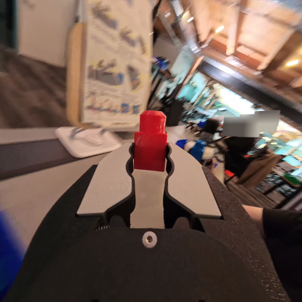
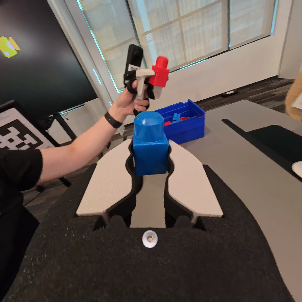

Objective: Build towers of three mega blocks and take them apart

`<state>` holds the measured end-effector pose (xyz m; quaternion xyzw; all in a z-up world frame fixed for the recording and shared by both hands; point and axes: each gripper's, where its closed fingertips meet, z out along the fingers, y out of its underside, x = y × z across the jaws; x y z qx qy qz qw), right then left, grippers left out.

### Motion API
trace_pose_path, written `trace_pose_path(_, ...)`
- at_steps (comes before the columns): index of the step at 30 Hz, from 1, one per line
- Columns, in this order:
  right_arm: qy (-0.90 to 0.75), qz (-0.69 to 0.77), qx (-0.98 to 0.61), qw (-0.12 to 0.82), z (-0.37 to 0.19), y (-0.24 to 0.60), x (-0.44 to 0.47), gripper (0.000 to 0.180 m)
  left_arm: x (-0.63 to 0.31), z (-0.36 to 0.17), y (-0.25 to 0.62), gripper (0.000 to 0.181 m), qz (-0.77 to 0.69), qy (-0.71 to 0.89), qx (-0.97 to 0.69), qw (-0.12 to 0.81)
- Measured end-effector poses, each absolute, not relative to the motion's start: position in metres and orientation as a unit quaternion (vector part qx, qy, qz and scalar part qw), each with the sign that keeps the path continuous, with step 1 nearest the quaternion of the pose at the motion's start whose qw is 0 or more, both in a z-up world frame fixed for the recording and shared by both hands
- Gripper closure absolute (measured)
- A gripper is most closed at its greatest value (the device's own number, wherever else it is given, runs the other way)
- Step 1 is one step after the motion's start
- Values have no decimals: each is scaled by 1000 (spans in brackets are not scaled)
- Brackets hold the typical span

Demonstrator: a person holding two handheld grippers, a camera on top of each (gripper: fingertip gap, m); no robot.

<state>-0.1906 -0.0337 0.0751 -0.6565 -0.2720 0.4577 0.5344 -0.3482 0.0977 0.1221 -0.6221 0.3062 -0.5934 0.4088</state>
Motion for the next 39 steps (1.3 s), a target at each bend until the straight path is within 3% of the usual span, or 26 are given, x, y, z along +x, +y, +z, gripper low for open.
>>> trace_pose_path(10,-323,425,-620,575,89,-47,-221,144,-210,192,-7,145,-775,337,-398,357)
trace_pose_path(17,-327,366,-643,588,89,-44,-209,144,-195,177,-19,144,-737,375,-410,385)
trace_pose_path(39,-303,392,-640,588,95,-46,-202,144,-170,156,-50,144,-712,420,-415,380)
